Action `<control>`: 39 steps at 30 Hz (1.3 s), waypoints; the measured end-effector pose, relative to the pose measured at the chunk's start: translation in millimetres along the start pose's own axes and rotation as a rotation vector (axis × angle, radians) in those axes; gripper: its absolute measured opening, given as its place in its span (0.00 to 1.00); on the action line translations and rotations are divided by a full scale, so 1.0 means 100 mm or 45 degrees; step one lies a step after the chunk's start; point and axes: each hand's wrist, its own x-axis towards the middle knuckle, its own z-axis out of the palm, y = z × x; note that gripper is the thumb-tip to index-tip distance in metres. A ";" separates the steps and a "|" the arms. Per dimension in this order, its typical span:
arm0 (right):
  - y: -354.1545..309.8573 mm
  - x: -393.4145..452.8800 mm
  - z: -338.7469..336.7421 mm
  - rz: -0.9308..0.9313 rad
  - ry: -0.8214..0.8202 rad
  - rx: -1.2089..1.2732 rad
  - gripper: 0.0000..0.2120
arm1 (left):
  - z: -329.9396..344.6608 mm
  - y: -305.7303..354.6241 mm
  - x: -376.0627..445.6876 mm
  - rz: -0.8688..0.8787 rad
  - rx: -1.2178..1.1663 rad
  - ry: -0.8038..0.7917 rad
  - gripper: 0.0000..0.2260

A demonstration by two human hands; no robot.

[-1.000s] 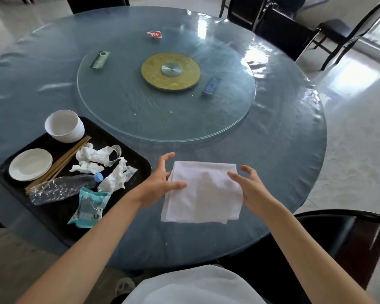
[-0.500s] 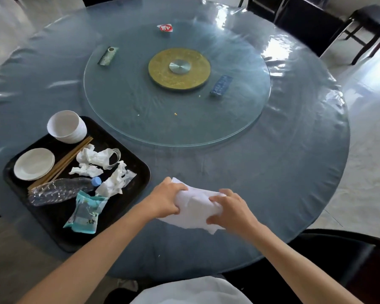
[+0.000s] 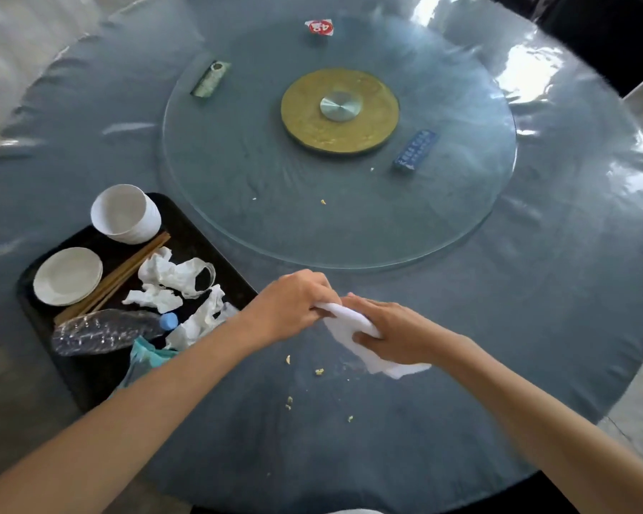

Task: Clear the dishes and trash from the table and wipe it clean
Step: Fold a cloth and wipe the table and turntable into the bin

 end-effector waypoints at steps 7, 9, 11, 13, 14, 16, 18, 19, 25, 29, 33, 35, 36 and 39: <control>0.18 0.81 -0.50 0.101 0.232 0.330 0.29 | -0.24 -0.78 0.68 -0.348 -0.090 0.219 0.29; 0.30 1.10 -0.79 0.131 0.448 0.348 0.29 | -0.22 -1.09 0.88 -0.491 -0.016 0.128 0.31; 0.47 1.41 -1.16 0.163 0.704 0.353 0.30 | -0.18 -1.39 1.06 -0.584 0.061 0.069 0.32; 0.69 1.74 -1.53 0.188 0.877 0.249 0.31 | -0.12 -1.65 1.22 -0.659 0.133 0.072 0.32; 0.83 1.88 -1.70 0.214 0.915 0.158 0.32 | -0.08 -1.76 1.27 -0.689 0.156 0.087 0.31; 1.18 2.18 -1.98 0.303 0.888 0.006 0.34 | 0.01 -1.95 1.32 -0.737 0.193 0.133 0.28; 1.53 2.46 -2.14 0.385 0.784 -0.084 0.34 | 0.13 -2.06 1.29 -0.713 0.305 0.224 0.27; 1.68 2.59 -2.17 0.407 0.721 -0.134 0.32 | 0.18 -2.09 1.27 -0.690 0.365 0.274 0.27; 1.85 3.12 -1.85 0.401 0.671 -0.411 0.24 | 0.31 -2.19 1.30 -0.634 0.508 0.434 0.26; 1.85 3.21 -1.79 0.433 0.710 -0.429 0.22 | 0.32 -2.25 1.30 -0.618 0.541 0.456 0.27; 1.72 3.24 -1.74 0.370 0.737 -0.411 0.21 | 0.27 -2.32 1.28 -0.600 0.550 0.459 0.26; 1.49 3.23 -1.58 0.259 0.656 -0.427 0.22 | 0.23 -2.37 1.28 -0.590 0.558 0.455 0.26; 1.34 3.21 -1.46 0.169 0.598 -0.456 0.22 | 0.21 -2.39 1.27 -0.586 0.559 0.449 0.26; 0.91 3.03 -0.92 -0.257 0.520 -0.592 0.22 | 0.11 -2.50 1.23 -0.549 0.568 0.418 0.26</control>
